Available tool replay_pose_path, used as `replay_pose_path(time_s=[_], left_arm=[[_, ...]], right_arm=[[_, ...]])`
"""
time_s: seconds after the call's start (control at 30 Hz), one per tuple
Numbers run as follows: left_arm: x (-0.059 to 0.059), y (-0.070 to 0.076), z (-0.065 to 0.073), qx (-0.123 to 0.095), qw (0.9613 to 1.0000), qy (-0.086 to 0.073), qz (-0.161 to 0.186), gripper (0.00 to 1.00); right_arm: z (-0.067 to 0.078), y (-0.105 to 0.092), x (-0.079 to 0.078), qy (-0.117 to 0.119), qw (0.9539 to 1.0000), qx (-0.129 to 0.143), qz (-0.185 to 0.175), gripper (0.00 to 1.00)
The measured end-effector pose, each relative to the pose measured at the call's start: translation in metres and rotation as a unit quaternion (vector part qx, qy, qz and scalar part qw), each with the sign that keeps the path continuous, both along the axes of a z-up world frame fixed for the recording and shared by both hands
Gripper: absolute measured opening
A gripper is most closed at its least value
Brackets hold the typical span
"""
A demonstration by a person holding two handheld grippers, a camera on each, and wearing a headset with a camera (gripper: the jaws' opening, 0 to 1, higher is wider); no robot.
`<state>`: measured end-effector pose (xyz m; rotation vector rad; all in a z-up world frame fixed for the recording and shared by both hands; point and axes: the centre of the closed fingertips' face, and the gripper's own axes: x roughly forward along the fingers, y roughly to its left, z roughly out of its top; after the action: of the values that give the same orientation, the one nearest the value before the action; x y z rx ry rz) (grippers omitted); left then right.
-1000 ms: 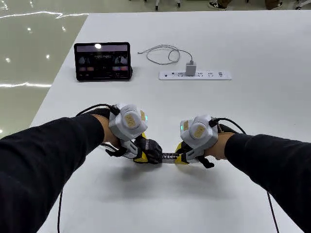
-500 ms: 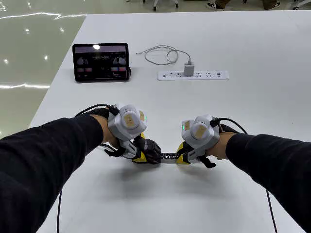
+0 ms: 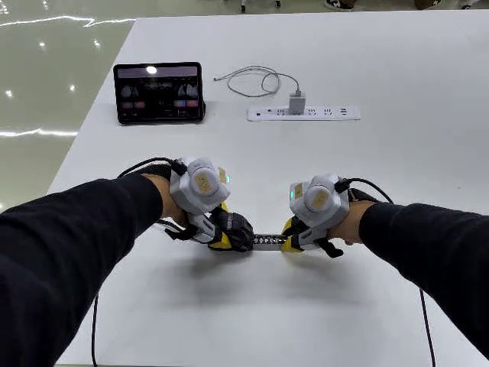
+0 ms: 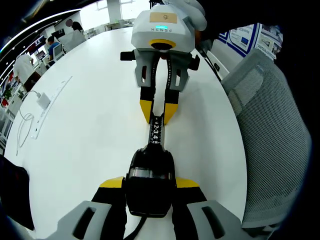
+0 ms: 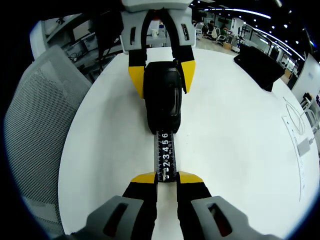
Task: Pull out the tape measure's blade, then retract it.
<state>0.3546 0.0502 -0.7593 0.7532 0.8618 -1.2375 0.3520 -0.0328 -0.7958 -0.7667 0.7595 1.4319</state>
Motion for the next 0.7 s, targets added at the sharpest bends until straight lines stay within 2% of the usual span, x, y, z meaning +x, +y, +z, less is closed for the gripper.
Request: replay_pose_path(time_s=[0.7], left_arm=[[-0.0012, -0.0018, 0.0012, -0.006, 1.0, 0.0, 0.003, 0.31]], right_arm=[[0.0008, -0.0083, -0.0013, 0.003, 1.0, -0.001, -0.007, 0.09]])
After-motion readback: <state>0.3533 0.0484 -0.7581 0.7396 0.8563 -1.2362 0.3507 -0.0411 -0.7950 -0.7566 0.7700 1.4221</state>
